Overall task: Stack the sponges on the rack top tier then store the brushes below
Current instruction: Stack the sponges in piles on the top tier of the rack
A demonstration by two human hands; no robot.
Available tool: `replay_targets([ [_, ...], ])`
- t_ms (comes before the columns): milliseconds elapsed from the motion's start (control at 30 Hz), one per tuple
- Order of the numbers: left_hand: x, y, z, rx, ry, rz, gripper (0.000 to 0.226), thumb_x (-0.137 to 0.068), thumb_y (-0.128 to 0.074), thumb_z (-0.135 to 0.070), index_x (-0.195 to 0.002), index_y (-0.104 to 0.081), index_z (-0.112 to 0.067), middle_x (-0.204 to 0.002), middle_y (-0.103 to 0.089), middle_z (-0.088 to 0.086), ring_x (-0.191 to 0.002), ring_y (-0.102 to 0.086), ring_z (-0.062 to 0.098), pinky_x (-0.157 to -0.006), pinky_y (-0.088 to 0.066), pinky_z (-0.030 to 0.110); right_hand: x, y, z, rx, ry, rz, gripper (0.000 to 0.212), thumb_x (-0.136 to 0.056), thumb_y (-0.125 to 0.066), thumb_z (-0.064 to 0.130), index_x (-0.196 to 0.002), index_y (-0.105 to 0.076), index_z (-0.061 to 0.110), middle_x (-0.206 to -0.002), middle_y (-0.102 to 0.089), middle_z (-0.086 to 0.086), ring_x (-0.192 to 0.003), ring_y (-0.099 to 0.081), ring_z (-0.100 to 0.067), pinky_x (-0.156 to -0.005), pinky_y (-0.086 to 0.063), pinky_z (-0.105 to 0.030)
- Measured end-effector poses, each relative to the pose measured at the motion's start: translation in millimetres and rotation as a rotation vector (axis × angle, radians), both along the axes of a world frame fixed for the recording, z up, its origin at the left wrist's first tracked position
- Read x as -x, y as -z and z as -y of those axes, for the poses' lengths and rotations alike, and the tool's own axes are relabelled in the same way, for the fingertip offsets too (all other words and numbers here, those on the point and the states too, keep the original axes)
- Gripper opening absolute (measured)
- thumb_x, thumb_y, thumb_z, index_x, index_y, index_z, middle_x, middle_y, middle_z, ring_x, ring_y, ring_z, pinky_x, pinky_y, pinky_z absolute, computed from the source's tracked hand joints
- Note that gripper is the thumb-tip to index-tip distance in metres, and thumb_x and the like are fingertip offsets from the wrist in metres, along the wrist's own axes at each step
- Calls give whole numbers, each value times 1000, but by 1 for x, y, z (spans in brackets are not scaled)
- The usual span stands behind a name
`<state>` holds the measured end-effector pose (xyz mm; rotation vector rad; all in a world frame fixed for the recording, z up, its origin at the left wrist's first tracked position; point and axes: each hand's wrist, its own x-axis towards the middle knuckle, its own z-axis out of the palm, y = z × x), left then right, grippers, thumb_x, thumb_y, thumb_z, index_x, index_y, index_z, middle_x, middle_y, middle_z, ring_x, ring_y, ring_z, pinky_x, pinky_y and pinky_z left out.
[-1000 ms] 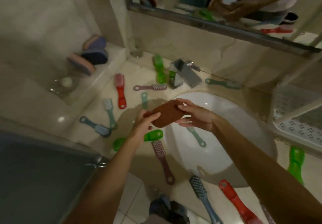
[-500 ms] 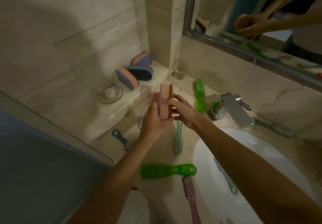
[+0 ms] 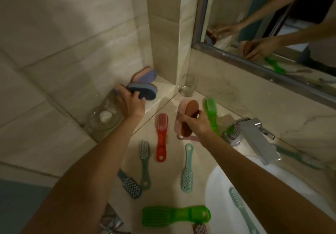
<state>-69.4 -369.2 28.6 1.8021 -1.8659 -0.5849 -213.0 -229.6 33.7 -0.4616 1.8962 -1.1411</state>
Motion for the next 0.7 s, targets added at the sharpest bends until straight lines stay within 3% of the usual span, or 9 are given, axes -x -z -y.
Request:
replay_targets([
  [67, 8, 5, 5, -139, -83, -204, 90, -87, -59, -23, -147, 6, -7, -154, -4, 18, -137, -22, 33, -114, -24, 39, 4, 5, -3, -15, 11, -3, 64, -73, -75, 26, -127, -42, 12, -125, -55, -12, -111, -56, -33, -92, -51, -48],
  [133, 14, 8, 8, -177, -141, -302, 93, -88, -58, -20, -146, 13, -9, -155, -2, 17, -139, -20, 32, -115, -23, 39, 7, 8, -5, -23, 6, 10, 64, -74, -74, 25, -127, -41, 13, -126, -54, -12, -112, -55, -33, -89, -52, -48],
  [233, 11, 7, 13, -198, -200, -328, 74, -93, -48, -18, -148, -1, -3, -155, -4, 18, -140, -16, 32, -116, -19, 36, 9, 7, -7, -5, -31, 24, 66, -74, -74, 24, -130, -39, 14, -127, -53, -12, -114, -53, -34, -68, -56, -37],
  [267, 9, 6, 13, -180, -194, -308, 66, -95, -43, -16, -147, -6, 0, -156, -4, 19, -141, -14, 33, -117, -16, 36, 9, 6, -8, 2, -46, 4, 67, -74, -74, 24, -131, -39, 14, -128, -53, -11, -114, -53, -34, -68, -56, -36],
  [400, 7, -12, -7, -7, -191, -388, 56, -97, -24, -11, -149, -4, -11, -158, 2, 6, -141, -13, 31, -115, -12, 37, 11, 1, -15, 11, -71, -204, 73, -72, -75, 27, -133, -37, 14, -129, -53, -10, -116, -52, -31, -95, -47, -43],
  [467, 4, -27, -26, 59, -215, -407, 56, -96, -28, -13, -149, -10, -9, -157, -8, 8, -138, -20, 32, -111, -20, 39, 11, -7, -21, 36, -77, -231, 74, -73, -74, 25, -135, -35, 17, -131, -52, -9, -119, -50, -31, -98, -44, -44],
  [533, 0, -43, -49, 129, -235, -413, 52, -91, -40, -12, -142, -31, -6, -151, -21, 17, -134, -28, 34, -106, -29, 41, 13, -17, -26, 62, -82, -231, 76, -74, -74, 23, -136, -31, 17, -132, -51, -9, -121, -49, -31, -101, -43, -47],
  [633, 3, -64, -89, 221, -148, -444, 36, -88, -43, 1, -122, -56, -7, -153, -13, 21, -138, -21, 35, -104, -23, 24, 17, -37, -39, 103, -49, -212, 75, -74, -74, 24, -131, -27, 16, -128, -51, -12, -115, -53, -31, -97, -46, -45],
  [700, 13, -78, -113, 195, -46, -526, 40, -86, -44, 4, -122, -55, -9, -150, -18, 19, -135, -25, 32, -100, -26, 19, 21, -54, -54, 141, 19, -306, 66, -73, -74, 28, -118, -27, 15, -116, -55, -12, -98, -57, -27, -85, -50, -38],
])
